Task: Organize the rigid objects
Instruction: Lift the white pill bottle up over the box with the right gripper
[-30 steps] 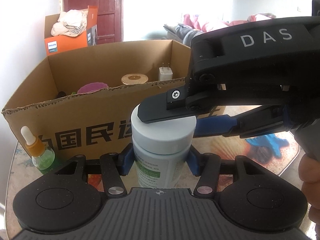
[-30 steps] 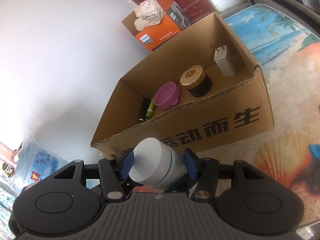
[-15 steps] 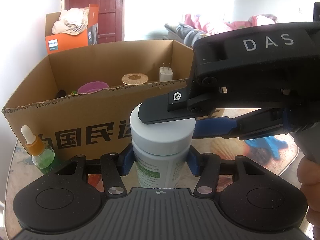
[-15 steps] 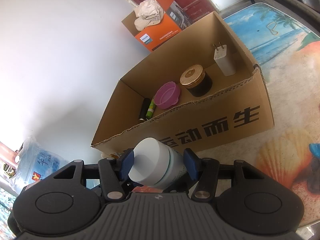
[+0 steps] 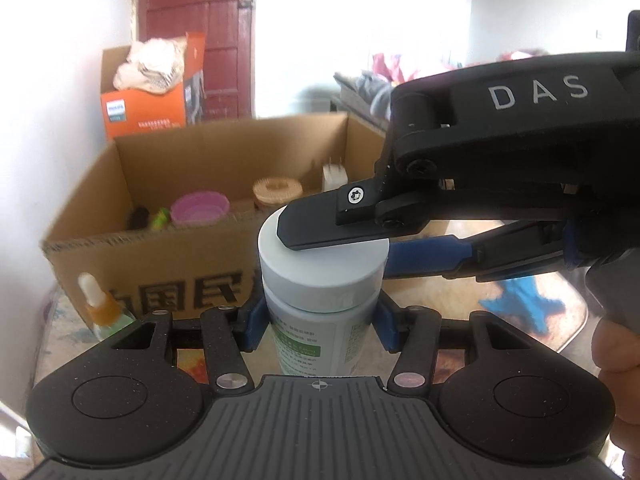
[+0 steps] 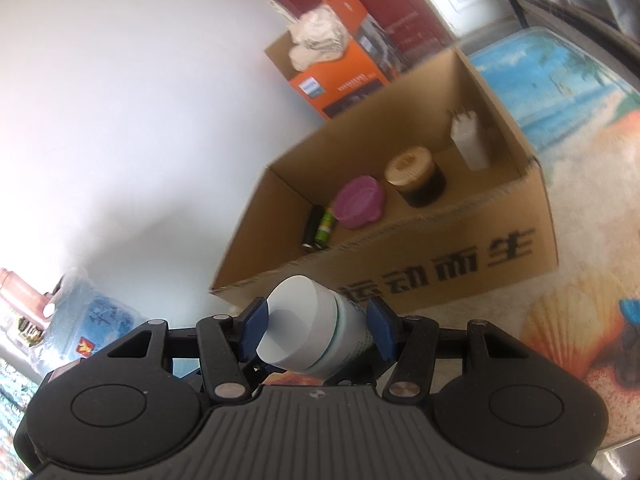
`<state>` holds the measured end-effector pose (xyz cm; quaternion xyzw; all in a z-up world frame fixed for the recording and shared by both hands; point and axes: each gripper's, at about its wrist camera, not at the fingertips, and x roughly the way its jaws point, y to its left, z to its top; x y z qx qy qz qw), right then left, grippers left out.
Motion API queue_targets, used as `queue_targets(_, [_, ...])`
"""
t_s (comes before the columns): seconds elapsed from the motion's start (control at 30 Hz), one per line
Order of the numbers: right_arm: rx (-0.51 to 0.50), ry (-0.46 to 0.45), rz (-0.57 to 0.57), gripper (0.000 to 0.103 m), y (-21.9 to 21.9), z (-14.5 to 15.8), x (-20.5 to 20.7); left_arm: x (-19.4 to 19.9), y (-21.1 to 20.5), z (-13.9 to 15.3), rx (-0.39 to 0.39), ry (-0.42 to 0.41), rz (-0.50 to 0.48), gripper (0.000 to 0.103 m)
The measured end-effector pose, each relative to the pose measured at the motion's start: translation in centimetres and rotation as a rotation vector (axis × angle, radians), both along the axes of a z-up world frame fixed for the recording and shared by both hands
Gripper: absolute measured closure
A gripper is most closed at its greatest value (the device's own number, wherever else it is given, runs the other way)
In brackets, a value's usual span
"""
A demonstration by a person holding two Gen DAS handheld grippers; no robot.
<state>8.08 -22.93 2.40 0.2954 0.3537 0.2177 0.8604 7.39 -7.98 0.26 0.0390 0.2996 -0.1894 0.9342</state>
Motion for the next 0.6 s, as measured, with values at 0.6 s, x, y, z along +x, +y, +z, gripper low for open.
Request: queue_targets(0.6, [-0.072,-0.262,0.071,0.045,0.0,11.3,4.7,5.9,-0.8,10.0,-0.087,-0.092,-0.057,0.050])
